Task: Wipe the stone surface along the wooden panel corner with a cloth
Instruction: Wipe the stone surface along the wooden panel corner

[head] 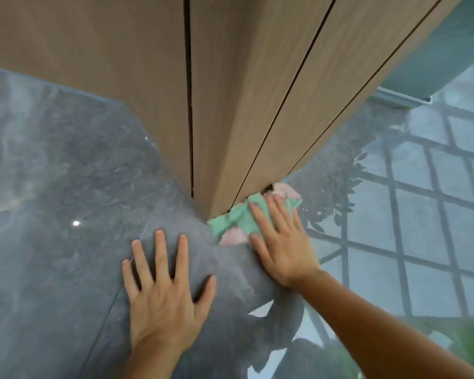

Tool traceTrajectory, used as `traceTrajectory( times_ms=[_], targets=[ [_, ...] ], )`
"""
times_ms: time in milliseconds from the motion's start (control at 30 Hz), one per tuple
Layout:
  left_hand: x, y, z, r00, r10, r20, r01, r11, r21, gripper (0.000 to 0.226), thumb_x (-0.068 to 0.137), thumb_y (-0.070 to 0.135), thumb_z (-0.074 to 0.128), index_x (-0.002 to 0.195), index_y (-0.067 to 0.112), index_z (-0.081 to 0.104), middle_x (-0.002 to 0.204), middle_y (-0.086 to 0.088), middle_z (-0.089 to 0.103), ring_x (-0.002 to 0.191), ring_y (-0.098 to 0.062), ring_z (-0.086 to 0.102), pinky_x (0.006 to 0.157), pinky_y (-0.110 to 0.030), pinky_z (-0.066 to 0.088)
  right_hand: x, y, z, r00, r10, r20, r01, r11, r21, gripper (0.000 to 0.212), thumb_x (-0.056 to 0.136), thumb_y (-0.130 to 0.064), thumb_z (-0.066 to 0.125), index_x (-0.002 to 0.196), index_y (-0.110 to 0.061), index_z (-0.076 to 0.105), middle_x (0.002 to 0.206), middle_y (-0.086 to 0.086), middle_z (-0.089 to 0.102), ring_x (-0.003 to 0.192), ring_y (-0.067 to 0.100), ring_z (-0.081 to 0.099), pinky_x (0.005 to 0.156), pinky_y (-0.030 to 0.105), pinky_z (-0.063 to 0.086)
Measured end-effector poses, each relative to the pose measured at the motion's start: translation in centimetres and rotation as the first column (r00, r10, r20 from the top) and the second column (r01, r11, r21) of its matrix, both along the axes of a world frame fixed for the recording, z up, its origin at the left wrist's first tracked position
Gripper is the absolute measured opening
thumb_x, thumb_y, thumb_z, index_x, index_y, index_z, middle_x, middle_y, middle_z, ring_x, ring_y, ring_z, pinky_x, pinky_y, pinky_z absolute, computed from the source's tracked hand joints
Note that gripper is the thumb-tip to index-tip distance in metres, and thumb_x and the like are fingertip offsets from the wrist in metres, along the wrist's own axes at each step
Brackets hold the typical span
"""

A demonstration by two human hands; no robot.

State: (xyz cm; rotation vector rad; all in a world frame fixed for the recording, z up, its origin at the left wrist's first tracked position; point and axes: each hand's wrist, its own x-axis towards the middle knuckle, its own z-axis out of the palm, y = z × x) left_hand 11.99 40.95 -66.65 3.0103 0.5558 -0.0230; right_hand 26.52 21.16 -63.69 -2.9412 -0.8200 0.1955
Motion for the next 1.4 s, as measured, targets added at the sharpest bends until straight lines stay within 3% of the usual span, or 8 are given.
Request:
traceTrajectory(
  times_ms=[167, 400, 533, 633, 833, 1000, 1167, 1400],
  targets=[
    [-0.1, 0.5, -0.8, 0.999, -0.017, 0.037, 0.016, 0.999, 0.034, 0.088, 0.085, 0.073, 0.032, 0.157, 0.024, 0.024, 0.167, -0.017, 0.019, 0.152, -0.05, 0.012, 0.123, -0.062, 0.005, 4.8, 1.6, -0.3, 0.775, -0.627, -0.078, 0.628, 0.778, -0.005, 0.066, 0.098, -0.051, 0.018, 0.156, -0.022, 0.003, 0.165, 0.012, -0.005, 0.151, 0.029, -0.011, 0.121, 0.054, -0.002],
    [-0.3, 0.5, -0.1, 0.998, -0.027, 0.049, 0.027, 1.0, -0.008, 0.083, 0.086, 0.069, 0.035, 0.152, 0.019, 0.035, 0.165, -0.021, 0.023, 0.15, -0.053, 0.016, 0.12, -0.066, 0.012, -4.0, 3.0, 0.0, 0.986, 0.134, -0.104, -0.125, 0.989, 0.083, 0.059, 0.101, -0.05, 0.02, 0.155, -0.03, 0.008, 0.166, 0.003, 0.002, 0.151, 0.021, -0.01, 0.123, 0.047, 0.0],
    [-0.5, 0.8, -0.7, 0.996, -0.022, 0.085, 0.022, 1.0, -0.003, 0.086, 0.087, 0.07, 0.033, 0.156, 0.021, 0.025, 0.166, -0.019, 0.022, 0.151, -0.052, 0.013, 0.121, -0.064, 0.009, 6.4, -0.9, 1.7, 0.884, -0.446, -0.139, 0.432, 0.894, -0.116, 0.06, 0.101, -0.049, 0.019, 0.155, -0.026, 0.004, 0.165, 0.009, 0.0, 0.152, 0.025, -0.008, 0.123, 0.047, -0.001],
    [-0.2, 0.8, -0.9, 0.995, -0.032, 0.092, 0.033, 0.999, -0.014, 0.087, 0.086, 0.069, 0.035, 0.157, 0.021, 0.024, 0.166, -0.02, 0.021, 0.151, -0.052, 0.012, 0.122, -0.064, 0.007, 6.3, 2.1, 1.2, 0.796, -0.585, -0.155, 0.572, 0.811, -0.12, 0.067, 0.1, -0.049, 0.02, 0.155, -0.014, 0.003, 0.164, 0.017, -0.003, 0.151, 0.031, -0.009, 0.122, 0.05, -0.004],
    [-0.1, 1.2, 1.7, 0.991, -0.135, 0.018, 0.136, 0.988, -0.075, 0.071, 0.082, 0.059, 0.046, 0.134, 0.012, 0.059, 0.156, -0.024, 0.041, 0.141, -0.057, 0.031, 0.112, -0.067, 0.024, -7.8, 7.5, 1.3, 0.957, -0.092, -0.277, 0.127, 0.986, 0.112, 0.068, 0.099, -0.049, 0.02, 0.155, -0.023, -0.008, 0.162, 0.006, -0.017, 0.144, 0.023, -0.031, 0.121, 0.048, -0.01],
    [-2.0, 8.6, 2.3, 1.0, -0.019, 0.009, 0.019, 0.998, -0.062, 0.075, 0.087, 0.059, 0.039, 0.15, 0.019, 0.041, 0.159, -0.021, 0.037, 0.145, -0.052, 0.029, 0.117, -0.065, 0.022, -7.5, 8.1, 4.5, 0.903, -0.24, -0.356, 0.372, 0.852, 0.368, 0.063, 0.096, -0.034, 0.05, 0.153, -0.025, 0.025, 0.163, -0.002, 0.016, 0.15, 0.016, 0.013, 0.122, 0.034, 0.014],
    [-2.5, 9.6, 1.9, 0.999, -0.01, 0.052, 0.015, 0.994, -0.107, 0.073, 0.083, 0.055, 0.044, 0.148, 0.02, 0.046, 0.16, -0.017, 0.038, 0.149, -0.05, 0.026, 0.12, -0.064, 0.021, -10.9, 13.0, 2.5, 0.962, 0.224, -0.154, -0.19, 0.959, 0.209, 0.055, 0.095, -0.036, 0.043, 0.144, -0.011, 0.045, 0.159, 0.011, 0.029, 0.149, 0.027, 0.021, 0.121, 0.046, 0.019],
    [-2.5, 9.7, 1.2, 0.996, 0.033, 0.088, -0.021, 0.991, -0.134, 0.067, 0.085, 0.052, 0.048, 0.144, 0.021, 0.05, 0.159, -0.013, 0.042, 0.149, -0.046, 0.029, 0.12, -0.061, 0.023, 6.4, 29.0, 1.7, 0.968, 0.206, -0.142, -0.203, 0.979, 0.034, 0.062, 0.098, -0.029, 0.04, 0.154, -0.012, 0.02, 0.165, 0.008, 0.01, 0.151, 0.026, 0.011, 0.119, 0.045, 0.019]
  ],
)
